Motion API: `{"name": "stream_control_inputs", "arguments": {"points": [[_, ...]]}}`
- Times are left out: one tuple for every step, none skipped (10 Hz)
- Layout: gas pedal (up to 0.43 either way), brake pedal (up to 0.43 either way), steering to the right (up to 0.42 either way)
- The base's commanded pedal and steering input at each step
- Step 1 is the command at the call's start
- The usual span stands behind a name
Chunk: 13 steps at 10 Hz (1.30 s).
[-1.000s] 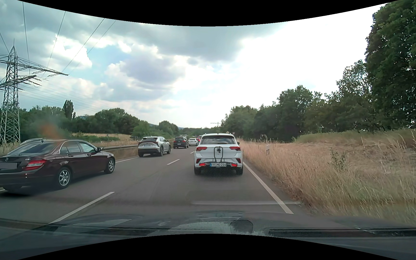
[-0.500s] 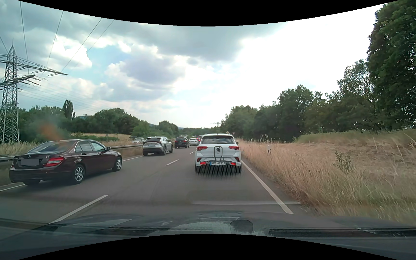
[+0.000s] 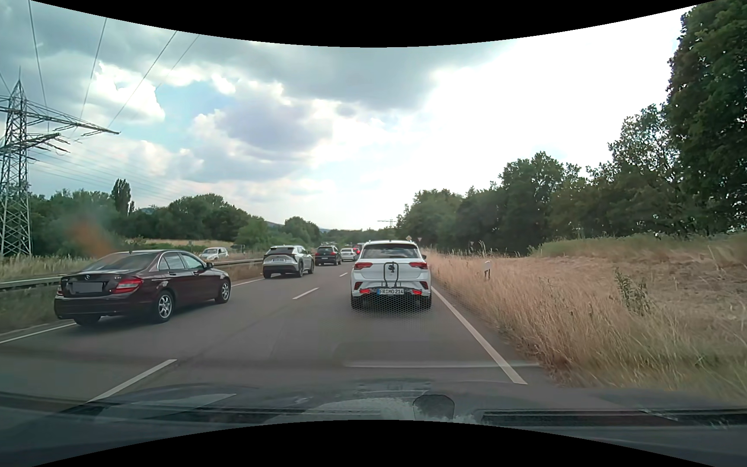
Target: Follow the waypoints while adhering to traffic rules and regulations
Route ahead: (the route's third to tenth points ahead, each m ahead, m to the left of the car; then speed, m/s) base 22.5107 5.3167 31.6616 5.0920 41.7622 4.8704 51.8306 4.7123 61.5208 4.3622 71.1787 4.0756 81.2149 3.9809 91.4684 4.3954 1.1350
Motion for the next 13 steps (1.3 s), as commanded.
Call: {"name": "stream_control_inputs", "arguments": {"points": [[0.0,0.0,0.004],[0.0,0.0,0.003],[0.0,0.0,0.004],[0.0,0.0,0.004],[0.0,0.0,0.004],[0.0,0.0,0.004],[0.0,0.0,0.003],[0.0,0.0,0.004],[0.0,0.0,0.003],[0.0,0.0,0.003],[0.0,0.0,0.003],[0.0,0.0,0.003],[0.0,0.0,0.003]]}}
